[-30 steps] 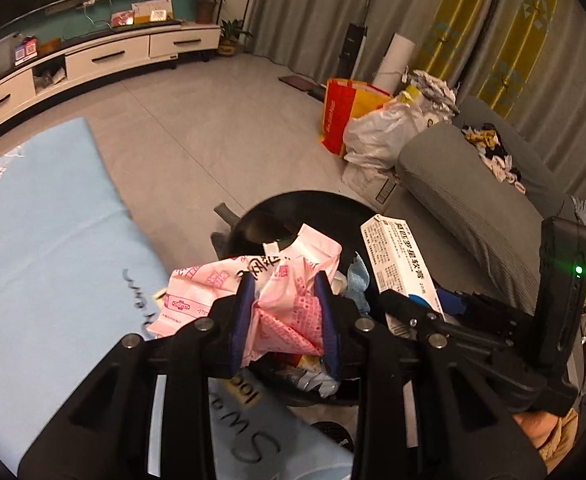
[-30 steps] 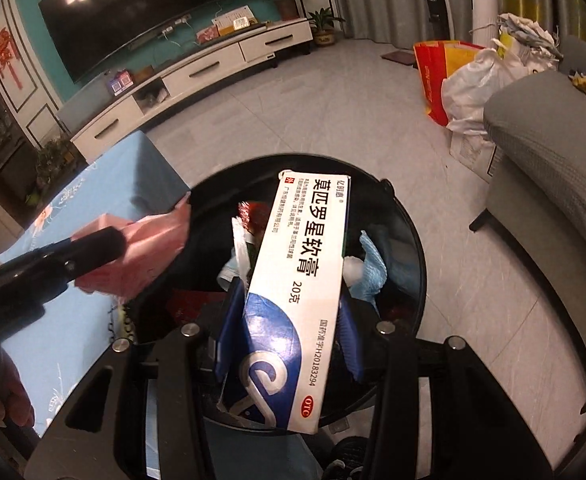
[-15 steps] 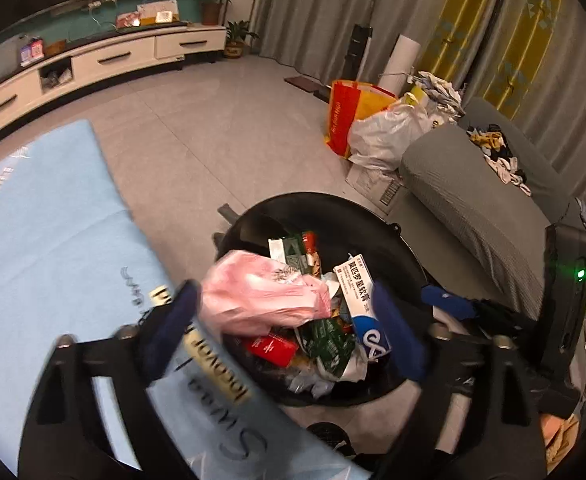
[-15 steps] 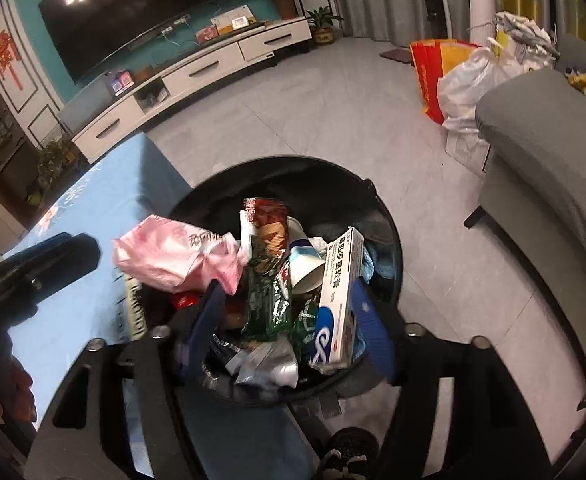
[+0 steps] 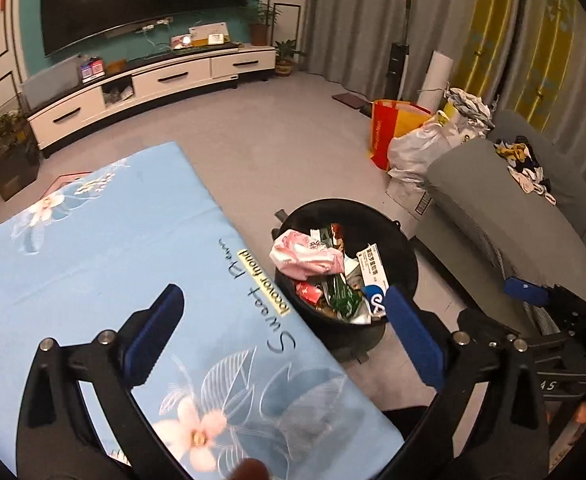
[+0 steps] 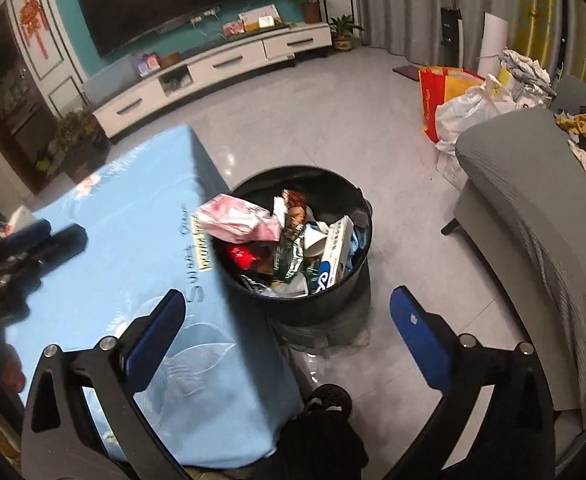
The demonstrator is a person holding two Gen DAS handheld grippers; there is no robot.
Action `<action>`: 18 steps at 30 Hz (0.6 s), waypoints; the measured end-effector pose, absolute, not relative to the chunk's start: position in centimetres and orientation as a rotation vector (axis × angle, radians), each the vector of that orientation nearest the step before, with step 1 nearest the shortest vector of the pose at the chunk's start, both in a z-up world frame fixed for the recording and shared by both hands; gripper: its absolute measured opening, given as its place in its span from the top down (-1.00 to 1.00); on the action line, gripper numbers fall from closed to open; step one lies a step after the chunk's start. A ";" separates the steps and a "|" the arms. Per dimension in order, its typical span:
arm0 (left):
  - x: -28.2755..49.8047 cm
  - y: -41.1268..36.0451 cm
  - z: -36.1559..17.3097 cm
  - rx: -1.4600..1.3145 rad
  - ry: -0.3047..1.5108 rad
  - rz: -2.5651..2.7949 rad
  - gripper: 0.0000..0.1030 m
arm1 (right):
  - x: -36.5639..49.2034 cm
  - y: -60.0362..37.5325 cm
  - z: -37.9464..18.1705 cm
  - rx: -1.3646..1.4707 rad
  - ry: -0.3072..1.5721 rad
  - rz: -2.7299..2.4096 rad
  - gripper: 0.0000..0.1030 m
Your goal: Collect trash
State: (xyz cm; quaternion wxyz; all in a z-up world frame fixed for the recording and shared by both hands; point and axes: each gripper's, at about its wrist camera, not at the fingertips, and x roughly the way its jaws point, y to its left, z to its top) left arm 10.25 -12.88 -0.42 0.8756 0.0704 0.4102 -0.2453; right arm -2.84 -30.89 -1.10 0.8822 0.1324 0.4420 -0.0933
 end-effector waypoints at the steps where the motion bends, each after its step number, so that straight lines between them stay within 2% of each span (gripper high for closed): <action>1: 9.8 -12.5 0.1 0.142 0.858 -0.503 -0.95 | -3.2 -30.6 -0.3 0.257 0.911 -0.214 -0.94; 9: 7.0 -11.1 2.7 0.154 0.902 -0.400 -0.95 | -6.1 -29.1 4.3 0.212 0.842 -0.231 -0.94; 18: 4.7 -11.6 2.8 0.214 0.888 -0.342 -0.95 | -6.7 -28.2 3.8 0.205 0.875 -0.204 -0.94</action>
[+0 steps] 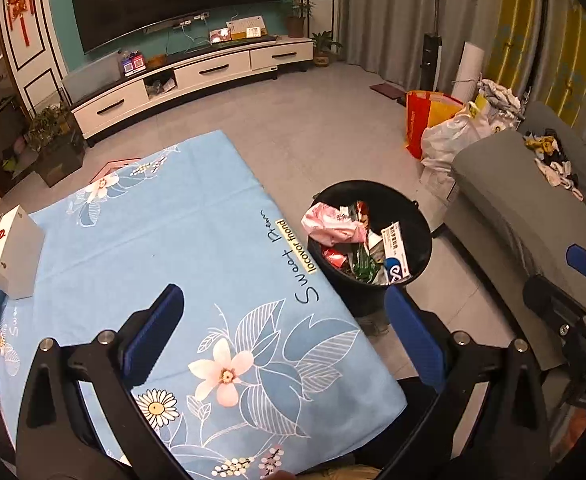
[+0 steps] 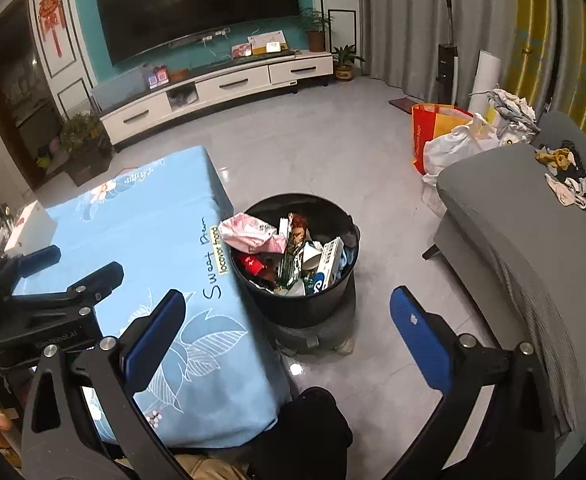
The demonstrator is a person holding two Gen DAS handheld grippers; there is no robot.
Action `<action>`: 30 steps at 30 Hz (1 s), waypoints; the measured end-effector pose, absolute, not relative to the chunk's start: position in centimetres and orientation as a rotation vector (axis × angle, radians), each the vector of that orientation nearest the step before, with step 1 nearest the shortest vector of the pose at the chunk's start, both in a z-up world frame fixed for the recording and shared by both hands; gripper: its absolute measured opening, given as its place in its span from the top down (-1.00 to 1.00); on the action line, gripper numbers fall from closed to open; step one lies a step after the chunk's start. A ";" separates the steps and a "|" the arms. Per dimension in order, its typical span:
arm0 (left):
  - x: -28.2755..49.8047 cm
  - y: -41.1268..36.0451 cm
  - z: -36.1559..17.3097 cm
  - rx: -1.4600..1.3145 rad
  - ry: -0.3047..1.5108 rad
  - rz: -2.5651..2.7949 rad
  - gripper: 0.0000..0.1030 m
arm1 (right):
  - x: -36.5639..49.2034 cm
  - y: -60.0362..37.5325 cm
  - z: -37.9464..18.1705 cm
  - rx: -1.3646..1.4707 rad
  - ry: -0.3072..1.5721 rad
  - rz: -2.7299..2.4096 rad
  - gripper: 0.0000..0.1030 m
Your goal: Collect trash
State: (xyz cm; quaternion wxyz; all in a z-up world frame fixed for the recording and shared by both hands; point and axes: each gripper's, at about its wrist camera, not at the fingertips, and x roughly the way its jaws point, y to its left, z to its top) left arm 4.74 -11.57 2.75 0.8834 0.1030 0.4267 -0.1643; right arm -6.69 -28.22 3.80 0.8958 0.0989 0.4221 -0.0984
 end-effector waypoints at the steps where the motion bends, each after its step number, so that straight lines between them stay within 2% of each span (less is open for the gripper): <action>1: 4.6 -11.7 2.7 0.220 0.888 -0.342 -0.95 | -6.6 -28.2 3.7 0.206 0.878 -0.203 -0.94; 30: 4.6 -11.8 2.8 0.233 0.866 -0.322 -0.95 | -6.3 -28.1 3.2 0.207 0.879 -0.194 -0.94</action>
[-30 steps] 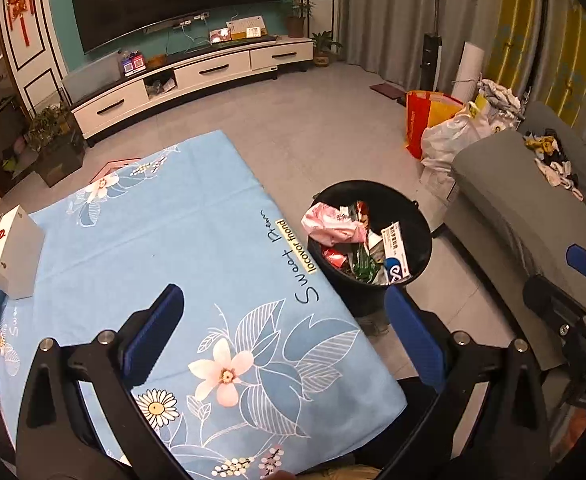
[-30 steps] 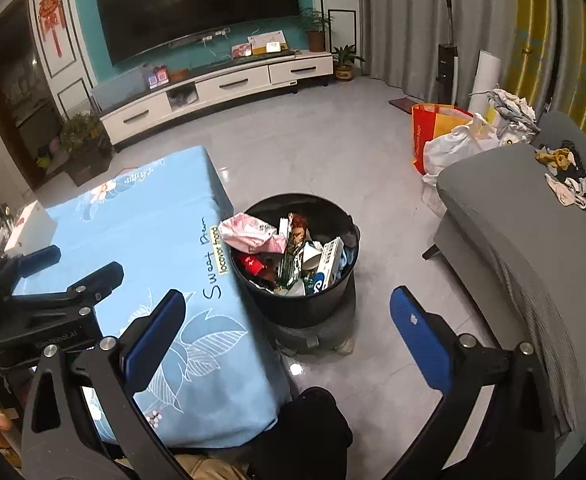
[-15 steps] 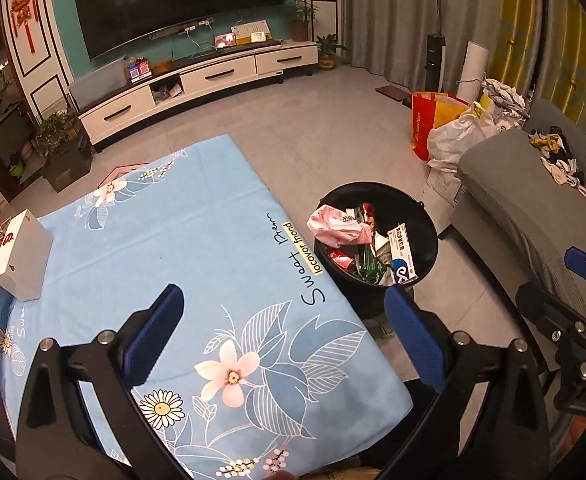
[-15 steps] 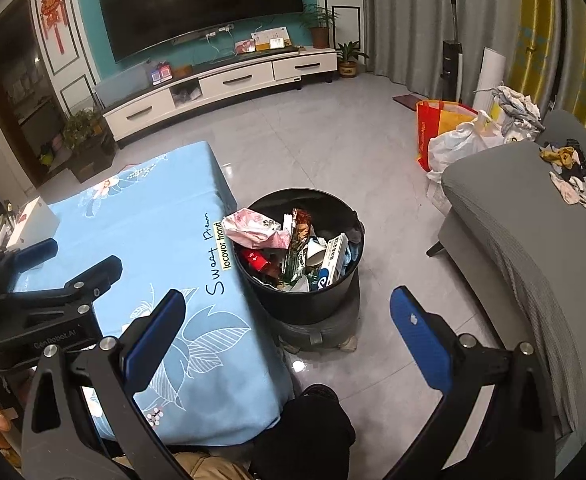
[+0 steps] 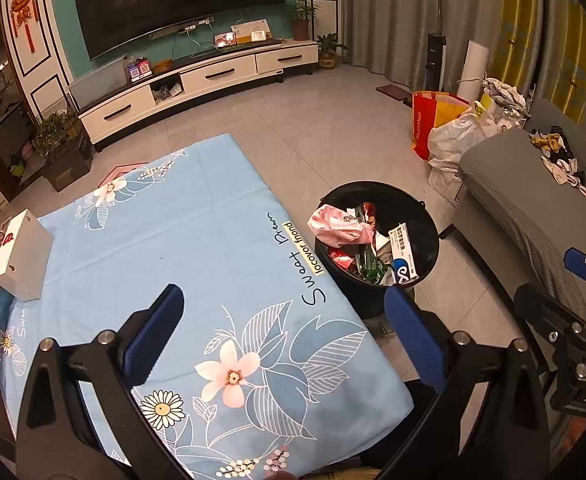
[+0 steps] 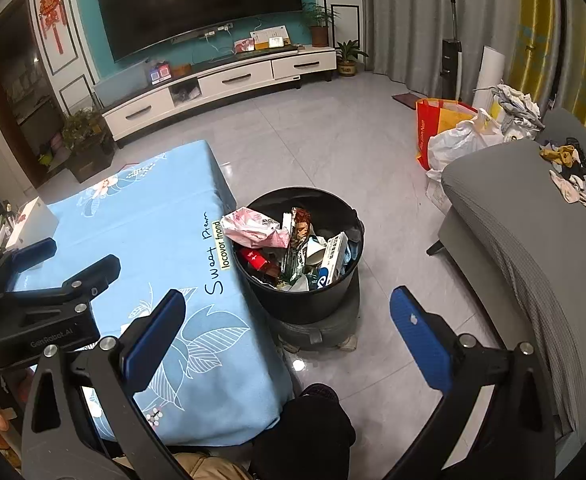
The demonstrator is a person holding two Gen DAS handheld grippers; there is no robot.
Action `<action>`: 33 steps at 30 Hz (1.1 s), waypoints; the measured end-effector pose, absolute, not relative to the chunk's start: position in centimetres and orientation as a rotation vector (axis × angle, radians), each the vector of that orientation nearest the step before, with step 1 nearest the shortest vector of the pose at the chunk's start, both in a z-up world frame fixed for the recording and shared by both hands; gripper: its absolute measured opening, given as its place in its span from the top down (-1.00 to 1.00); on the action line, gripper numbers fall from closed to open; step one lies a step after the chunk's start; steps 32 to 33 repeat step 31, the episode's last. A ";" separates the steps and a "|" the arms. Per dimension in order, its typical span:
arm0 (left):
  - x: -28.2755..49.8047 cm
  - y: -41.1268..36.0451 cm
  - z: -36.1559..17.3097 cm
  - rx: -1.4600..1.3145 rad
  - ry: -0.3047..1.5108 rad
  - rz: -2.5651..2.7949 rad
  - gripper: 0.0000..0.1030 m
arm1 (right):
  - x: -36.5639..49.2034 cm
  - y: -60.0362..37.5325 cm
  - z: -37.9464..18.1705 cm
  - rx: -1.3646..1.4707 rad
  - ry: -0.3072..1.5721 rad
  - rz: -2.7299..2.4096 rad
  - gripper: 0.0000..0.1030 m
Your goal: Collect trash
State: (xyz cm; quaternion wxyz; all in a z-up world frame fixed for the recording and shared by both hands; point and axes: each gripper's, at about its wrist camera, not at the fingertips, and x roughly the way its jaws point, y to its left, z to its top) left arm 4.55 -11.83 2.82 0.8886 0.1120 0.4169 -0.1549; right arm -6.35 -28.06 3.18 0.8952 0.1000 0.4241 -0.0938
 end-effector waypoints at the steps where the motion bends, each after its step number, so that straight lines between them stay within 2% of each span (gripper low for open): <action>1: 4.5 -11.9 2.8 0.233 0.866 -0.323 -0.95 | -6.4 -28.1 3.2 0.208 0.880 -0.195 -0.94; 33: 4.4 -12.3 3.3 0.241 0.862 -0.328 -0.95 | -6.5 -28.2 3.2 0.217 0.876 -0.189 -0.94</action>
